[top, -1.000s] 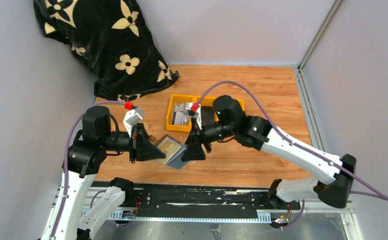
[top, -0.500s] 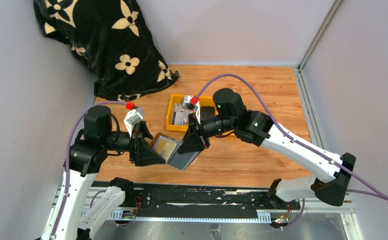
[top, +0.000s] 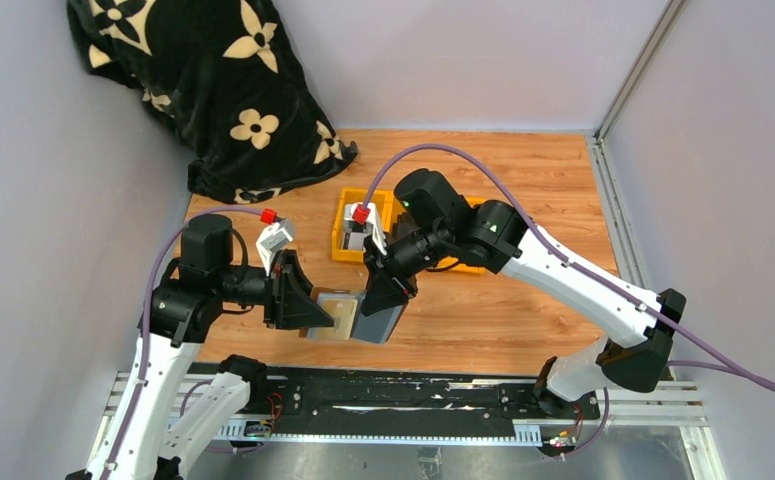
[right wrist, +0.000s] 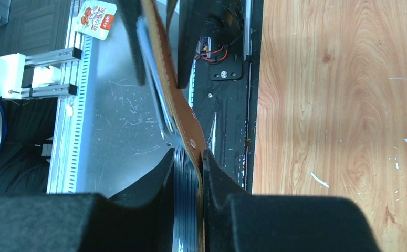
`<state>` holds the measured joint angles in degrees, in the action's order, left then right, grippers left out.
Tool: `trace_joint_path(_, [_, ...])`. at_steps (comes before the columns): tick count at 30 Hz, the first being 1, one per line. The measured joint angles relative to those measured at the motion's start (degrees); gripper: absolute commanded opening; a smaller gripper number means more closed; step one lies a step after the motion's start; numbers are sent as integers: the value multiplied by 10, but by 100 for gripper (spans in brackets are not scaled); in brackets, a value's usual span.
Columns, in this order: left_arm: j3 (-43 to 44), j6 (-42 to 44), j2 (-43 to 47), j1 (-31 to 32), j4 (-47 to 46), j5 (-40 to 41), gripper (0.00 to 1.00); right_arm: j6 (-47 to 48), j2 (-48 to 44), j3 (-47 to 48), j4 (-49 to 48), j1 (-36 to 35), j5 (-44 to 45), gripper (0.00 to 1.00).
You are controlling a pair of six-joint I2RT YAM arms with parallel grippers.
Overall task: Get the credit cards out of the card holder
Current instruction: Remove the credit card from the card holder.
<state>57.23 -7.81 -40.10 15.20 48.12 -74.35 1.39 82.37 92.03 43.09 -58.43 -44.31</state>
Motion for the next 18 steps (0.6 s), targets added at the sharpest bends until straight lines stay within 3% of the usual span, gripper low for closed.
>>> trace_joint_path(10, [-14, 16, 0, 0, 1, 17, 48, 21, 3, 11, 20, -5, -7, 0])
trace_joint_path(18, [-18, 17, 3, 0, 0, -9, 47, 27, 5, 23, 21, -10, -24, 0])
